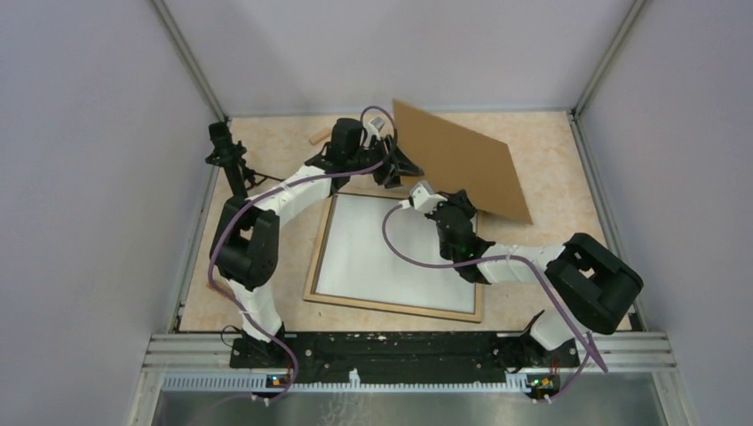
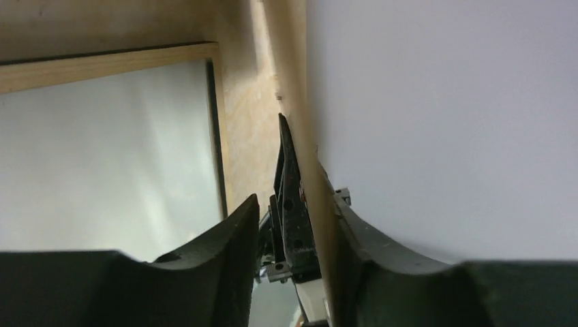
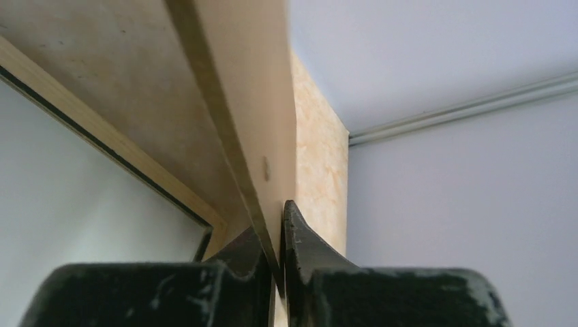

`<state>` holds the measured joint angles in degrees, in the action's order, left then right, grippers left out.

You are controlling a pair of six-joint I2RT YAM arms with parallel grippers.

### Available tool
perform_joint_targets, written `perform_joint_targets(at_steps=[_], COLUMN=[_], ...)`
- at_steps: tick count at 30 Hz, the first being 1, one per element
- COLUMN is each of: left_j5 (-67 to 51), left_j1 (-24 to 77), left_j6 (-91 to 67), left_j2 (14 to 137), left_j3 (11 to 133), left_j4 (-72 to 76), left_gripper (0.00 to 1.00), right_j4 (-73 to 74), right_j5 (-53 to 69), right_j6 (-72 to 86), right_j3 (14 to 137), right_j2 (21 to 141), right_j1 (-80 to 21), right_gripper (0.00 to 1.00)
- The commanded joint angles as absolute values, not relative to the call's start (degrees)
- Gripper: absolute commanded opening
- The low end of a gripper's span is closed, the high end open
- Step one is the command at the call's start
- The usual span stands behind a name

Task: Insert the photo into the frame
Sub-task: Turn over the photo frame item at the corner of the board.

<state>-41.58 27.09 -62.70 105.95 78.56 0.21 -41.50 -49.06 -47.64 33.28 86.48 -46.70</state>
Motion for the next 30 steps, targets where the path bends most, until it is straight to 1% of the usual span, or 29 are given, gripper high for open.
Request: perform_joint_targets(at_steps=[1, 6, 10, 12, 13, 16, 18, 21, 24, 26, 28, 30], left_j5=[-45.72, -42.64, -37.43, -33.59, -30.64, -22.5, -19.13, -16.35, -16.2, -16.94, -17.59, -18.78], left_j1=[26.16, 23.28, 19.52, 18.06, 17.8, 17.78, 17.84, 17.85, 17.82, 17.88, 17.79, 17.84], left_j6=[-55.84, -44.05, -36.87, -32.74, -30.51, -25.91, -24.37, -23.08, -23.1, -23.4, -23.91, -24.16], left_j2=[98.44, 90.79, 81.53, 76.56, 74.41, 68.26, 64.73, 61.78, 59.97, 58.94, 58.27, 57.74], left_j3=[81.34, 85.07, 84.54, 84.22, 84.28, 82.47, 79.35, 75.49, 71.55, 68.82, 66.5, 65.01], left_j4=[2.68, -6.88, -10.11, -11.85, -13.34, -15.47, -14.65, -14.28, -14.62, -14.35, -14.51, -15.15], left_gripper=[0.53, 0.82, 0.91, 0.95, 0.96, 0.98, 0.98, 0.98, 0.98, 0.99, 0.98, 0.98], right_j4=[-43.78, -39.52, -32.01, -26.45, -20.88, -4.13, 7.06, 13.33, 9.69, 2.82, -5.37, -9.48], right_j5=[-51.92, -51.4, -49.77, -49.83, -48.37, -43.47, -37.56, -28.22, -18.8, -15.36, -15.87, -16.88], right_j6=[-46.72, -46.15, -41.97, -34.88, -30.9, -16.91, -8.91, 5.7, 22.92, 34.29, 44.7, 50.64], right_j3=[35.19, 36.46, 40.24, 44.12, 47.13, 57.87, 66.51, 71.74, 68.02, 61.21, 53.76, 50.24], right_j2=[80.77, 72.2, 64.89, 62.51, 61.54, 60.23, 60.37, 59.76, 57.19, 55.32, 53.37, 52.89], right_j1=[-46.39, -44.16, -41.3, -39.64, -38.45, -36.48, -35.88, -35.87, -35.86, -35.85, -35.82, -35.85], right_gripper=[0.0, 0.0, 0.0, 0.0, 0.0, 0.0, 0.0, 0.0, 0.0, 0.0, 0.0, 0.0])
